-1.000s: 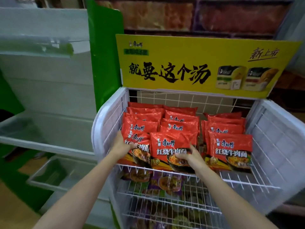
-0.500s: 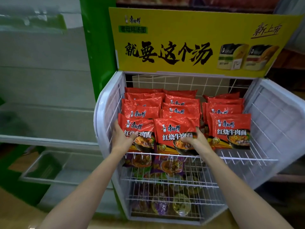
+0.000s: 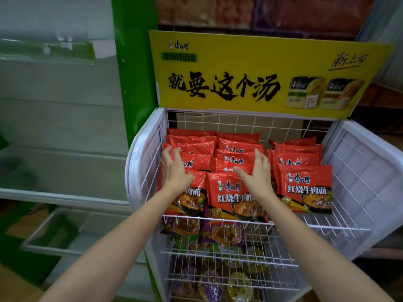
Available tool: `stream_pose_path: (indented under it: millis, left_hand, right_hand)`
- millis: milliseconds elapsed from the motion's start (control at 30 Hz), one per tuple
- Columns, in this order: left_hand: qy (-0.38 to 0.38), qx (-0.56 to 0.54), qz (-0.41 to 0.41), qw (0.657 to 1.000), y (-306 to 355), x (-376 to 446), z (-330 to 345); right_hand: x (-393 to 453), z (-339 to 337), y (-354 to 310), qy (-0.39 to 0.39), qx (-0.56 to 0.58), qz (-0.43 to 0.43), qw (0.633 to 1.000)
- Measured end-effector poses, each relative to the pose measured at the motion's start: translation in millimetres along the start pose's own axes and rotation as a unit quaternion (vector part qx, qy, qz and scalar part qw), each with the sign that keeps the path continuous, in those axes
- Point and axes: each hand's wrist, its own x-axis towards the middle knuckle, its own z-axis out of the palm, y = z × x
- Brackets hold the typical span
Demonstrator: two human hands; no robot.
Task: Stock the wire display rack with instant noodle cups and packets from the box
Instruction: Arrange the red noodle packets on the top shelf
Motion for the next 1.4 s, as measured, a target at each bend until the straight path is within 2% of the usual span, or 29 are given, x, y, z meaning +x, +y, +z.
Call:
stream_pose_path:
  millis: [167,333,400,567,700,800,933,1167,1267,1400]
  left_hand:
    - [-0.027,0.027,0.010,0.999,8.2,27.0,-0.2]
    - [-0.108,0.158,-0.004,0.981,27.5,74.0,-11.2]
    - [-0.145,0.212,0.008,0.966,42.0,91.6,-18.7]
    - [-0.251,0.265,0.045,0.930,75.7,141.0,-46.7]
    - [-0.300,0.403,0.064,0.862,78.5,164.9,-61.0]
    - [-0.296,0.446,0.068,0.842,60.4,175.3,-61.4]
    - [-0.244,0.443,0.109,0.856,38.7,186.9,-50.5]
    - [-0.264,0.432,0.098,0.857,13.6,186.6,-30.3]
    - [-0.242,0.433,0.120,0.860,17.6,190.6,-33.3]
    - [-0.144,0.438,0.135,0.877,32.7,188.6,-39.3]
  right_hand:
    - [29.8,6.4,-12.8,0.006,-0.116,-0.054,0.992]
    - [68.2,7.8,-22.1,-0.047,-0.077,-0.078,0.993]
    - [83.3,7.8,-27.7,-0.067,-0.080,-0.098,0.990]
    - [118.3,10.4,-45.2,-0.112,-0.085,-0.128,0.982]
    - [139.7,18.4,-53.4,-0.151,-0.102,-0.156,0.971]
    - [151.6,28.9,-57.9,-0.170,-0.135,-0.170,0.961]
    - [164.7,42.9,-61.1,-0.169,-0.160,-0.146,0.961]
    - [175.5,55.4,-59.1,-0.166,-0.236,-0.129,0.949]
    - [173.4,54.6,-58.5,-0.143,-0.238,-0.128,0.952]
    - [170.2,51.6,-59.4,-0.046,-0.173,-0.118,0.977]
